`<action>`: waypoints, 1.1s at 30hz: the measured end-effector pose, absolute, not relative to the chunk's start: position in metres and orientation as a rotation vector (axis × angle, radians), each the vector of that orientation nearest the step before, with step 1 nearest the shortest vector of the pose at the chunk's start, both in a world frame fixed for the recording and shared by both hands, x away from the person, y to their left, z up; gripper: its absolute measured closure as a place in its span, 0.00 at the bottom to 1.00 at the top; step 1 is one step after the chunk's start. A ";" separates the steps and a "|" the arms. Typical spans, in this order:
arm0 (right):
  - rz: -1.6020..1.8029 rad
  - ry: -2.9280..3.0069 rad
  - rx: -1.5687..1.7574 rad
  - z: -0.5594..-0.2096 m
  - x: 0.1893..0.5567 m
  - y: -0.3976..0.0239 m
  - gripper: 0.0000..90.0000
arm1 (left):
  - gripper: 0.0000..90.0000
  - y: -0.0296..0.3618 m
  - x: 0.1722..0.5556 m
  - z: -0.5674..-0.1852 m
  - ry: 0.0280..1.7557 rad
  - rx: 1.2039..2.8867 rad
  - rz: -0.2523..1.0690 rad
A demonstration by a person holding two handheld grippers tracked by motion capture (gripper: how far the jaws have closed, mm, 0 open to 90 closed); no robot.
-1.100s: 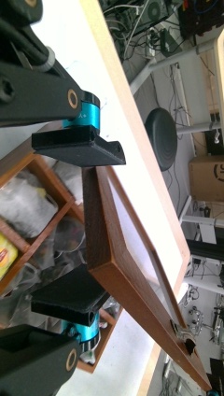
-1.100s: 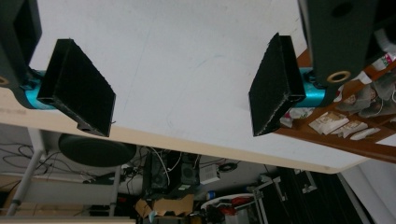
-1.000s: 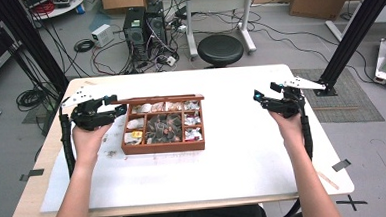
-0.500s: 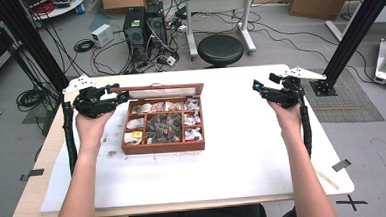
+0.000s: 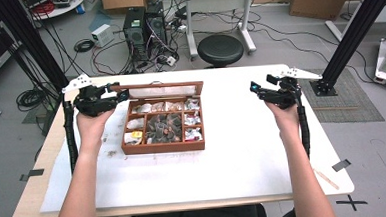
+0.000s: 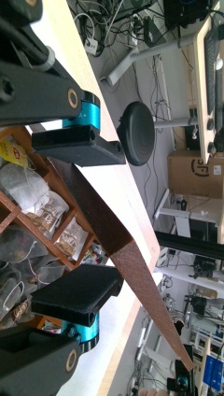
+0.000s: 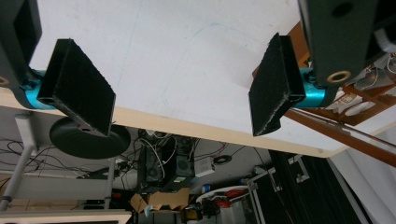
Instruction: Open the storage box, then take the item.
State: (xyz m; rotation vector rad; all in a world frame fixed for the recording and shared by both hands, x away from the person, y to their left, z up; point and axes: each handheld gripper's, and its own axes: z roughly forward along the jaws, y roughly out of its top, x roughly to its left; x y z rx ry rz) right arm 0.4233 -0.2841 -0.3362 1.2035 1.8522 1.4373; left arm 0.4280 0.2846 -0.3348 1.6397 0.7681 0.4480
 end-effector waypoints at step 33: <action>1.481 1.878 1.160 -0.325 0.409 -0.282 0.26 | 0.44 0.284 0.435 -0.329 0.785 1.612 0.431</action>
